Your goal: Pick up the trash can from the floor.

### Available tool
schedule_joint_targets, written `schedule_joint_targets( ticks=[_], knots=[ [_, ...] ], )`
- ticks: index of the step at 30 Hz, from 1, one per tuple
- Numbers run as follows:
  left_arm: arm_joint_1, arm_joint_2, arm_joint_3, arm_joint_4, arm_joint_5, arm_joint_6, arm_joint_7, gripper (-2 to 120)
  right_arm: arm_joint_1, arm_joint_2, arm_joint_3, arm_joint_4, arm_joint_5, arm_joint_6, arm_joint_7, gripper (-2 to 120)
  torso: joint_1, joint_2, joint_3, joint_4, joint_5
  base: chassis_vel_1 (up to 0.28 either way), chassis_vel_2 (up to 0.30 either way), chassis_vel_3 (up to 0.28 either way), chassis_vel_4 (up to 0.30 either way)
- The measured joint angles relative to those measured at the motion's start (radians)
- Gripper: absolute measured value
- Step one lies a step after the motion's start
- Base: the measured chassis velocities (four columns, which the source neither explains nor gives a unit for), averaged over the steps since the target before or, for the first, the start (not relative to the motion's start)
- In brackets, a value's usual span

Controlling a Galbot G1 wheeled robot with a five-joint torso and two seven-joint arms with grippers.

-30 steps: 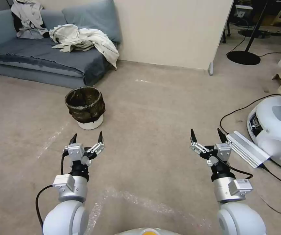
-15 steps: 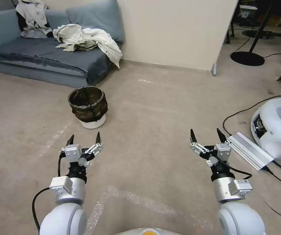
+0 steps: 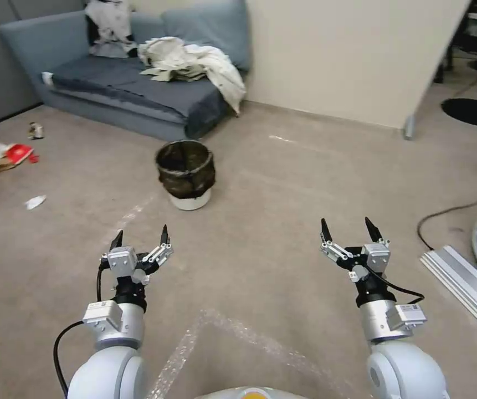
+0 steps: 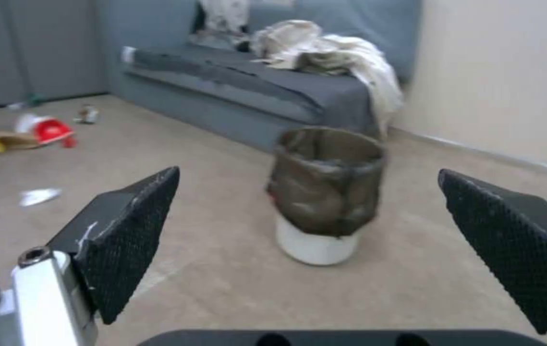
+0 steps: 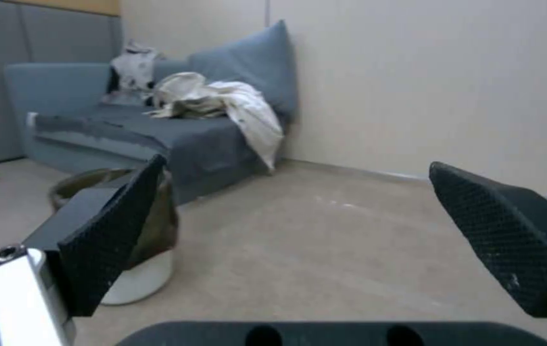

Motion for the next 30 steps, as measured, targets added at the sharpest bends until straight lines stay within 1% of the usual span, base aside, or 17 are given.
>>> schedule_joint_targets(
  ticks=[4,5,8,12,20,26,30],
  knots=[
    [0.002,-0.004,0.003,0.005,0.003,-0.011,-0.006,100,0.0,-0.002,0.0,-0.003,0.001,0.005,0.0,100,0.0,0.0,0.0,0.0003,-0.0001,0.126,0.131,0.124,0.133],
    [0.005,-0.008,0.007,0.012,0.012,-0.025,-0.009,100,0.0,-0.004,0.001,-0.008,0.005,0.015,-0.007,100,0.0,0.0,0.0,0.0005,0.0,0.103,0.09,0.096,0.11],
    [0.005,-0.01,0.009,0.014,0.017,-0.03,-0.014,100,-0.001,-0.005,0.004,-0.014,0.014,0.026,-0.026,100,0.0,0.0,0.0,0.0003,-0.0001,0.044,0.064,0.07,0.088],
    [0.005,-0.011,0.01,0.015,0.02,-0.035,-0.021,100,-0.001,-0.007,0.006,-0.025,0.03,0.039,-0.059,100,0.0,0.0,0.0,-0.0002,-0.0001,0.0,0.0,0.0,0.0],
    [0.004,-0.011,0.008,0.021,0.025,-0.044,-0.021,100,0.008,-0.003,-0.001,-0.04,0.031,0.045,-0.066,100,0.0,0.0,0.0,0.0,0.0,0.0,0.0,0.0,0.0],
    [-0.001,-0.01,0.008,0.028,0.03,-0.048,-0.019,100,0.011,-0.002,-0.004,-0.043,0.029,0.045,-0.066,100,0.0,0.0,0.0,0.0,-0.0001,-0.078,0.086,0.085,-0.09],
    [-0.008,-0.01,0.005,0.033,0.028,-0.049,-0.014,100,0.012,-0.001,-0.004,-0.043,0.029,0.045,-0.066,100,0.0,0.0,0.0,0.0001,0.0,-0.173,0.172,0.176,-0.171]
  ],
)
